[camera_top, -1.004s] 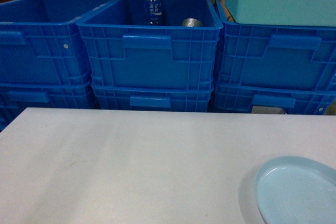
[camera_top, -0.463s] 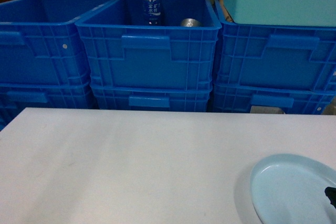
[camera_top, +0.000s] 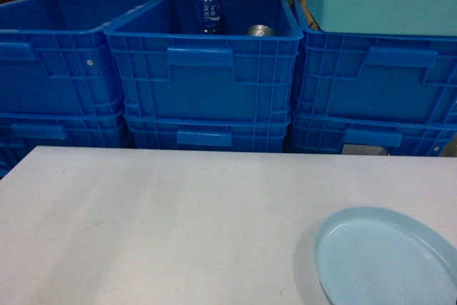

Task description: Place blue tray on left shelf second layer neatly

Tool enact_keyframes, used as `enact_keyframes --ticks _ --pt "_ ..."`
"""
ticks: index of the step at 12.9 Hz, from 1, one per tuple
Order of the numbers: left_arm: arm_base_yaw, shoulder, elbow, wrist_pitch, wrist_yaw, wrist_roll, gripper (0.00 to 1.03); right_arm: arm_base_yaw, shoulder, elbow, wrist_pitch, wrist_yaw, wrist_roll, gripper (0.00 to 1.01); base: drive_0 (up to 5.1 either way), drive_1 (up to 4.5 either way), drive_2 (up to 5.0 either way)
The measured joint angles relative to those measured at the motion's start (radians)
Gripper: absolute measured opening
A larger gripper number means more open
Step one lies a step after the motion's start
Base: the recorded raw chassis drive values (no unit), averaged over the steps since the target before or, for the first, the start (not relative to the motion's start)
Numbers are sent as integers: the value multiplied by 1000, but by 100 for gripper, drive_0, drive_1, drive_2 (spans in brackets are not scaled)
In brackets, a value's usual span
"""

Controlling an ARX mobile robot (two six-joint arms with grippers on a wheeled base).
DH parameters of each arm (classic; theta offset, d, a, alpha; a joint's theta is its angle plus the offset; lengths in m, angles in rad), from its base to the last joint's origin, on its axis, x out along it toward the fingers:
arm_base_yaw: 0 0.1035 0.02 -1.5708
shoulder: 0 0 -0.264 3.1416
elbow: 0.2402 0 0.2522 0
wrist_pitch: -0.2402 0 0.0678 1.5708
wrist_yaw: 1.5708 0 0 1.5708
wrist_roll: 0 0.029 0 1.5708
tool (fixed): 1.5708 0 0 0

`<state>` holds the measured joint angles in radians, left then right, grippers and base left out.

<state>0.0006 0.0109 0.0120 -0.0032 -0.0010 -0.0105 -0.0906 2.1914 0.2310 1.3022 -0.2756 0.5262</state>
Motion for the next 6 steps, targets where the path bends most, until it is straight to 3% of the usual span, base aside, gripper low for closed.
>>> enact_keyframes --ticks 3,4,5,6 --pt "0 0 0 0 0 0 98 -39 -27 -31 -12 -36 -25 1 0 0 0" --pt "0 0 0 0 0 0 98 -49 -53 -43 -21 -43 -31 2 0 0 0" --pt "0 0 0 0 0 0 98 -69 -150 -64 -26 -89 -45 2 0 0 0" --pt "0 0 0 0 0 0 98 -74 -411 -58 -129 -145 -79 2 0 0 0"
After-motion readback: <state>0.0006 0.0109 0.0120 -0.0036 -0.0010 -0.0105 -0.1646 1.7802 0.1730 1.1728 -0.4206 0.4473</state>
